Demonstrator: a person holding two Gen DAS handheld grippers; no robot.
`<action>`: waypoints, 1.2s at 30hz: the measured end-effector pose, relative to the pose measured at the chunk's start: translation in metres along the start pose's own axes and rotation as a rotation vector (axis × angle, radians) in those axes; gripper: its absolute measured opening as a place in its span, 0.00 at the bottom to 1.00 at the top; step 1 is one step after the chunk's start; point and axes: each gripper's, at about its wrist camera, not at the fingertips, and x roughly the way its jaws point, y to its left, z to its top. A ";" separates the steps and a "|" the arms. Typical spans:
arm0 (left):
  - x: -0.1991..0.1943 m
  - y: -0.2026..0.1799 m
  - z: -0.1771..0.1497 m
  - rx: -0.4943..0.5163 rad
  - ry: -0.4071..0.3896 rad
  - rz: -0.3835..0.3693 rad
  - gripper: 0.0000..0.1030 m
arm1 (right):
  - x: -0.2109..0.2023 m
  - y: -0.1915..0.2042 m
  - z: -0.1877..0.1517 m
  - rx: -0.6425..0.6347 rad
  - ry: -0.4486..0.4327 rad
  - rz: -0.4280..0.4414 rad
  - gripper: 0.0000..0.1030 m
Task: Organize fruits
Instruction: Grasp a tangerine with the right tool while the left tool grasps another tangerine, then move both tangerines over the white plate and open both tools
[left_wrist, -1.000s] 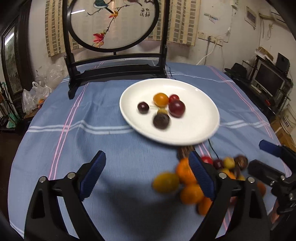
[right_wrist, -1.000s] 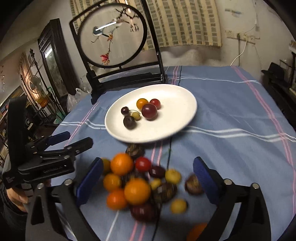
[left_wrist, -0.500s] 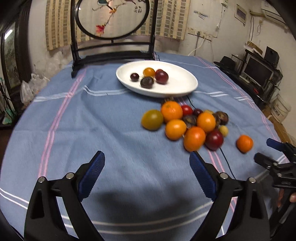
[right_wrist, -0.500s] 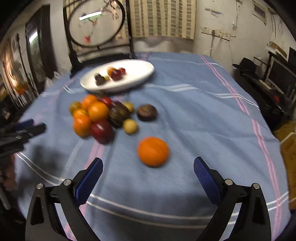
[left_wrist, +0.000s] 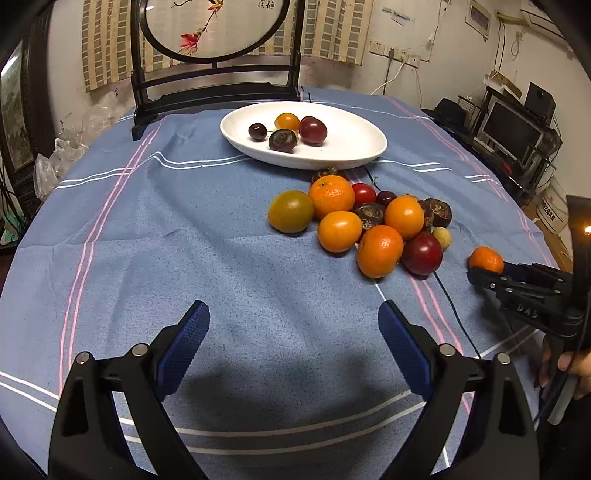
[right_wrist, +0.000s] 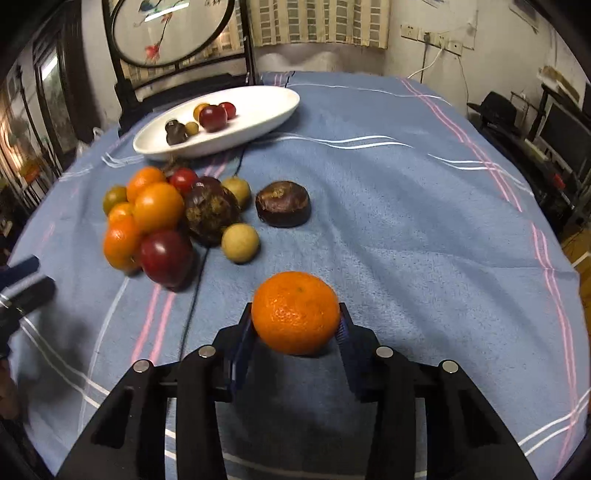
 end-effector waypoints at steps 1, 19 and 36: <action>0.001 -0.002 0.001 0.005 0.002 0.001 0.88 | -0.001 0.000 -0.001 0.003 -0.002 0.011 0.42; 0.061 -0.067 0.020 0.125 0.145 -0.046 0.42 | -0.023 0.001 -0.027 -0.023 -0.034 0.207 0.42; 0.031 -0.046 0.034 0.129 0.057 -0.069 0.33 | -0.034 0.012 -0.018 -0.047 -0.051 0.201 0.42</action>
